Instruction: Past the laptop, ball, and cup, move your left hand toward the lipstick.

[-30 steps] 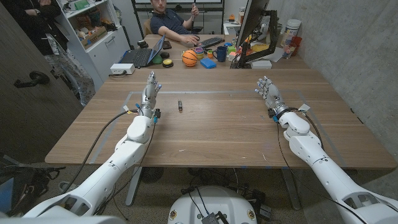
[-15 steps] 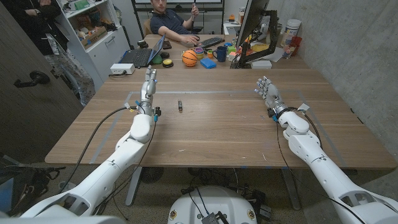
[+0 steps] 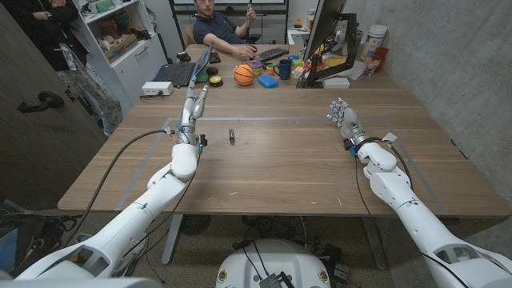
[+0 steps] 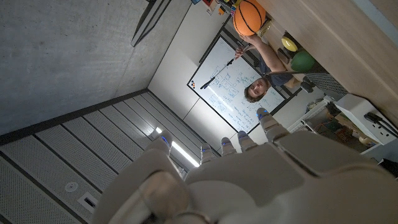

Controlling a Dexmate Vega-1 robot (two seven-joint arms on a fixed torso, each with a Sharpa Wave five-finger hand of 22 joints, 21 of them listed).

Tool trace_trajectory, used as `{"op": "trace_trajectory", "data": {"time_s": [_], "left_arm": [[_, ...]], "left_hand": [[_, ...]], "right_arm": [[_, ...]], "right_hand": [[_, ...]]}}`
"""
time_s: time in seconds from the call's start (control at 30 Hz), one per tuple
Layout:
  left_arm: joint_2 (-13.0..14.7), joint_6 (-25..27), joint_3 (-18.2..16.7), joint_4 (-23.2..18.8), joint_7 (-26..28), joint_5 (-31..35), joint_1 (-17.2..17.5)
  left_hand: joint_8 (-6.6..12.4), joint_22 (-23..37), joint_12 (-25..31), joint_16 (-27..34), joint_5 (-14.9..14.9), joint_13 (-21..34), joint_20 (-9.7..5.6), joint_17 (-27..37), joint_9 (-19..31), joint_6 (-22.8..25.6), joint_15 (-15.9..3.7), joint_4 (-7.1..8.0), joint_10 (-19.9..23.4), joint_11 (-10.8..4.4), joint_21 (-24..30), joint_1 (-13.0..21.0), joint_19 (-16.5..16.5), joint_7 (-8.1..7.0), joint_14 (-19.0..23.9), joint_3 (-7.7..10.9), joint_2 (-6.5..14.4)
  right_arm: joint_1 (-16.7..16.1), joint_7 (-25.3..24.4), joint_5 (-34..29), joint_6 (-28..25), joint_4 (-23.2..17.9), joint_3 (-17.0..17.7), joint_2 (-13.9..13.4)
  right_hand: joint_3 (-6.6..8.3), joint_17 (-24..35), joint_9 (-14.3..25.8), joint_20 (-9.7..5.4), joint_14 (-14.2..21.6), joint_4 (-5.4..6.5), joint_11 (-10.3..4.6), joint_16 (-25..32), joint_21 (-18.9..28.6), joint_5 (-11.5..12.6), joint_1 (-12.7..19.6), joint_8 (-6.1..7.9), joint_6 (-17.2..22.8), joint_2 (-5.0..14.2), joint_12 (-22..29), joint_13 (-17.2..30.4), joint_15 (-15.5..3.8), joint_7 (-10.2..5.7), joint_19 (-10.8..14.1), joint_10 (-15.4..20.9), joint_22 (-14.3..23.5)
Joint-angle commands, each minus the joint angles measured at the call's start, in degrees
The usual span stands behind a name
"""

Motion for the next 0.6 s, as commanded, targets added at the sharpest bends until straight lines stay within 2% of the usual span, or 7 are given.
{"op": "trace_trajectory", "data": {"time_s": [0.03,0.27,0.37,0.5,0.6], "left_arm": [[3.7,6.1,2.3,-4.0,2.1,8.7,-1.1],[6.0,10.6,3.6,-6.6,1.3,12.9,-1.6],[7.0,13.3,4.2,-8.2,0.5,14.9,-1.7],[7.6,15.4,5.2,-9.1,-0.5,16.6,-2.3],[8.3,16.9,5.7,-10.0,-2.1,17.4,-2.5]], "left_hand": [[0.30,0.2,-0.2,-0.2,-0.1,0.2,0.22,0.1,0.2,-2.6,0.36,-0.87,-8.7,-0.46,-0.4,1.5,-1.1,-0.31,-4.5,0.17,0.0],[0.20,0.3,-0.1,-0.1,-0.2,0.3,0.74,0.2,0.2,-3.7,1.01,-2.19,-10.8,-0.59,-0.4,3.3,-2.1,-0.30,-6.1,0.27,-0.1],[0.18,0.3,0.0,0.0,-0.3,0.3,2.48,0.2,0.3,-4.4,1.39,-3.08,-11.9,-0.59,-0.4,4.5,-2.5,-0.30,-6.9,0.31,-0.2],[0.21,0.2,0.1,0.1,-0.4,0.3,3.84,0.2,0.3,-5.0,1.78,-3.87,-12.6,-0.73,-0.2,5.5,-2.5,-0.29,-7.7,0.31,-0.3],[0.27,0.2,0.1,0.1,-0.5,0.3,4.18,0.3,0.3,-5.1,2.24,-4.20,-13.2,-0.73,-0.2,6.0,-2.6,-0.29,-8.1,0.28,-0.4]], "right_arm": [[0.2,0.4,-0.7,-0.1,0.4,0.4,0.6],[0.3,0.7,-0.9,0.1,0.5,0.5,0.7],[0.2,0.6,-0.8,0.1,0.4,0.7,0.8],[-0.1,0.7,-0.7,0.1,0.2,0.9,0.8],[-0.3,0.8,-0.6,0.2,0.1,1.0,0.7]], "right_hand": [[0.30,0.3,0.2,-0.65,-0.2,-0.08,0.06,0.3,-0.2,0.4,-0.3,0.39,0.1,4.64,0.3,0.1,0.16,0.42,0.0,0.3,0.1],[0.25,0.3,0.2,-0.51,-0.2,-0.08,0.04,0.3,-0.4,0.4,-0.3,0.39,0.1,4.60,0.3,0.1,0.18,0.43,0.0,0.3,0.1],[0.23,0.3,0.2,-0.48,-0.2,-0.09,0.15,0.3,-0.5,0.4,-0.3,0.38,0.1,4.58,0.3,0.1,0.20,0.40,0.0,0.3,0.1],[0.21,0.3,0.2,-0.44,-0.1,-0.11,0.06,0.3,-0.5,0.4,-0.3,0.37,0.1,4.55,0.3,0.1,0.22,0.40,0.1,0.3,0.1],[0.19,0.3,0.2,-0.43,-0.1,-0.12,0.00,0.3,-0.6,0.4,-0.3,0.38,0.1,4.53,0.3,0.1,0.29,0.40,0.1,0.3,0.1]]}}
